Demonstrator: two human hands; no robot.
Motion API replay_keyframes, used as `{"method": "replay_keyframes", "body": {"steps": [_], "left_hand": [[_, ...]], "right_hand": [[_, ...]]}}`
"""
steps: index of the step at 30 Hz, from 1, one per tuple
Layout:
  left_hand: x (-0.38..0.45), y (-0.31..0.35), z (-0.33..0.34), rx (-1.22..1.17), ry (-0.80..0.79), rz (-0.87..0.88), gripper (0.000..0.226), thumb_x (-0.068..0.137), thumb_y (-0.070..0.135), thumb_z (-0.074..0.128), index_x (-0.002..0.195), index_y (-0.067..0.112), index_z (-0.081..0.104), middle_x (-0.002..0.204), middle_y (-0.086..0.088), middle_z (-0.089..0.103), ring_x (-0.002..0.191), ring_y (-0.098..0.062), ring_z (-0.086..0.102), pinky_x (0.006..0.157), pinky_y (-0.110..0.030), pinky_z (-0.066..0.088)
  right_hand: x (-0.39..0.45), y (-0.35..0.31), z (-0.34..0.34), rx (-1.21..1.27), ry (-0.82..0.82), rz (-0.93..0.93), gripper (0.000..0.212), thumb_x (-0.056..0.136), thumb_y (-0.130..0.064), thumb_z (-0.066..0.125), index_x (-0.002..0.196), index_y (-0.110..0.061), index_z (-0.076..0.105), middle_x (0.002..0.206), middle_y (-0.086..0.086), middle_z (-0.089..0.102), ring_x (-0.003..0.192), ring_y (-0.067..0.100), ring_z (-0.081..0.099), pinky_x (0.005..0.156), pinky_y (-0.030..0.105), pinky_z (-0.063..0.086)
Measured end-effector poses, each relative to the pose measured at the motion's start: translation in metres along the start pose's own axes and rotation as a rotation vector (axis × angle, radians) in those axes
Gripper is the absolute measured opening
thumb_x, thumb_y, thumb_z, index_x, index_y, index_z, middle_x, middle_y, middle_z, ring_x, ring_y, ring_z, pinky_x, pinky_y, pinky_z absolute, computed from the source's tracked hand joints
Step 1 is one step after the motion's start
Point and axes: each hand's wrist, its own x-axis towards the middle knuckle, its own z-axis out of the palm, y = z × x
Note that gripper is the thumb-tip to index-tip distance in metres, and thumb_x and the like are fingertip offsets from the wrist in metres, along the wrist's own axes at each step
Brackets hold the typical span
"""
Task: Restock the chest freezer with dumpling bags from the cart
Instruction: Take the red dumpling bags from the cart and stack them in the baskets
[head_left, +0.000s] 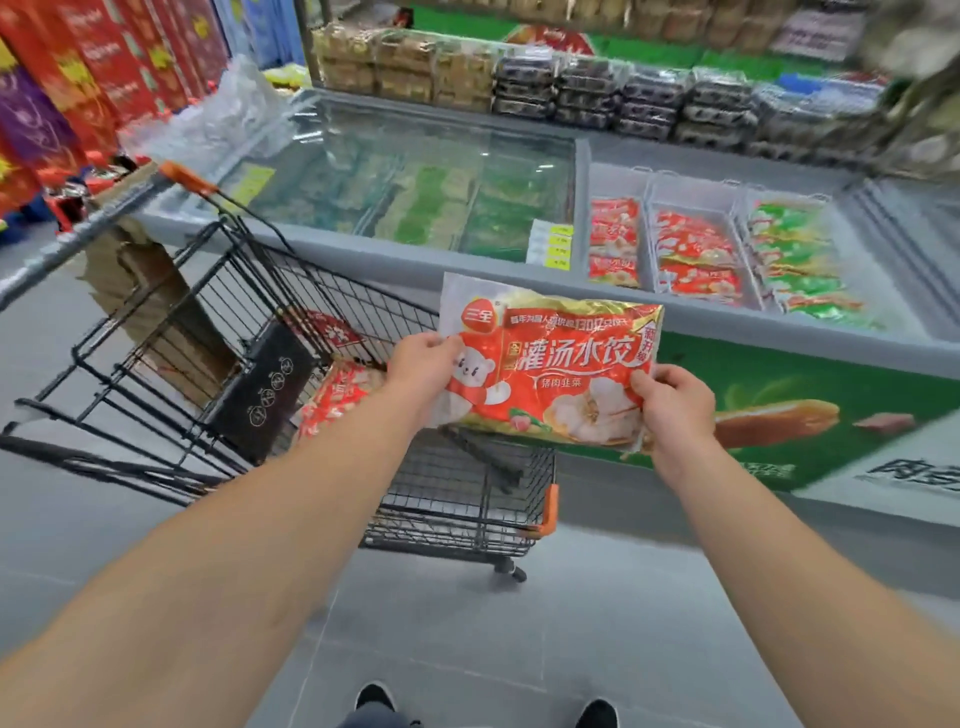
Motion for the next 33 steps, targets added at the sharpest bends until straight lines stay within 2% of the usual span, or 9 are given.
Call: {"method": "replay_keyframes", "body": {"steps": [4,7,16,19,21,25,27,31,33], "left_hand": [[-0.021,0.008,0.078,0.019,-0.034,0.024,0.024,0.093,0.027,0.063,0.071,0.021,0.057,0.072,0.0,0.067,0.074,-0.022,0.068,0.082,-0.048,0.058],[-0.039,0.016,0.149,-0.01,-0.043,-0.007,0.014,0.094,0.026,0.066,0.082,0.02,0.062,0.081,0.0,0.071,0.075,-0.019,0.071,0.078,-0.039,0.061],[-0.046,0.044,0.283,0.073,-0.065,0.027,0.017,0.093,0.028,0.065,0.077,0.025,0.065,0.092,-0.001,0.072,0.088,-0.022,0.07,0.086,-0.043,0.059],[-0.031,0.047,0.303,0.084,-0.102,0.007,0.007,0.08,0.023,0.078,0.08,0.018,0.073,0.088,-0.005,0.075,0.086,-0.025,0.072,0.078,-0.038,0.061],[-0.011,0.048,0.318,0.089,-0.089,-0.036,0.019,0.071,0.025,0.084,0.084,0.015,0.074,0.089,-0.006,0.076,0.085,-0.027,0.073,0.08,-0.041,0.061],[0.044,0.053,0.35,0.167,-0.059,-0.052,0.012,0.082,0.026,0.074,0.087,0.016,0.074,0.095,-0.008,0.074,0.091,-0.026,0.069,0.087,-0.042,0.059],[0.07,0.065,0.362,0.176,-0.053,-0.057,0.015,0.087,0.024,0.067,0.076,0.015,0.071,0.093,-0.009,0.074,0.086,-0.023,0.069,0.082,-0.038,0.059],[0.133,0.093,0.379,0.16,-0.039,-0.067,0.02,0.094,0.022,0.06,0.077,0.013,0.066,0.086,-0.005,0.072,0.079,-0.018,0.068,0.061,-0.028,0.052],[0.164,0.105,0.384,0.141,-0.045,-0.097,0.02,0.095,0.021,0.061,0.077,0.014,0.065,0.088,-0.006,0.074,0.081,-0.02,0.07,0.069,-0.032,0.057]], "right_hand": [[0.032,0.011,-0.075,0.018,0.025,0.011,0.008,0.095,-0.018,0.064,0.09,-0.013,0.068,0.093,0.001,0.074,0.093,0.023,0.069,0.089,0.05,0.057],[0.066,0.016,-0.138,0.056,0.021,0.012,0.008,0.095,-0.015,0.064,0.088,-0.011,0.066,0.094,0.004,0.073,0.097,0.025,0.07,0.091,0.049,0.056],[0.157,0.02,-0.241,0.089,0.022,0.091,0.01,0.095,-0.014,0.065,0.085,-0.015,0.065,0.095,0.003,0.072,0.095,0.024,0.068,0.092,0.048,0.055],[0.184,0.022,-0.245,0.064,0.005,0.106,0.009,0.094,-0.015,0.065,0.085,-0.017,0.067,0.094,0.003,0.073,0.092,0.025,0.069,0.091,0.049,0.056],[0.209,0.021,-0.243,0.044,-0.013,0.125,0.01,0.093,-0.015,0.065,0.084,-0.017,0.067,0.093,0.003,0.073,0.092,0.026,0.07,0.091,0.05,0.056],[0.267,0.013,-0.227,0.008,-0.044,0.17,0.008,0.093,-0.016,0.066,0.086,-0.014,0.069,0.091,0.005,0.075,0.09,0.027,0.071,0.089,0.05,0.057],[0.301,0.005,-0.211,0.006,-0.064,0.179,0.008,0.093,-0.014,0.066,0.086,-0.012,0.069,0.091,0.006,0.074,0.09,0.027,0.071,0.089,0.049,0.057],[0.367,-0.022,-0.175,0.0,-0.077,0.17,0.013,0.095,-0.014,0.063,0.083,-0.013,0.066,0.086,0.002,0.071,0.085,0.022,0.068,0.084,0.04,0.056],[0.394,-0.036,-0.156,-0.025,-0.108,0.155,0.012,0.096,-0.016,0.063,0.085,-0.011,0.066,0.087,0.002,0.071,0.085,0.02,0.066,0.08,0.037,0.055]]}}
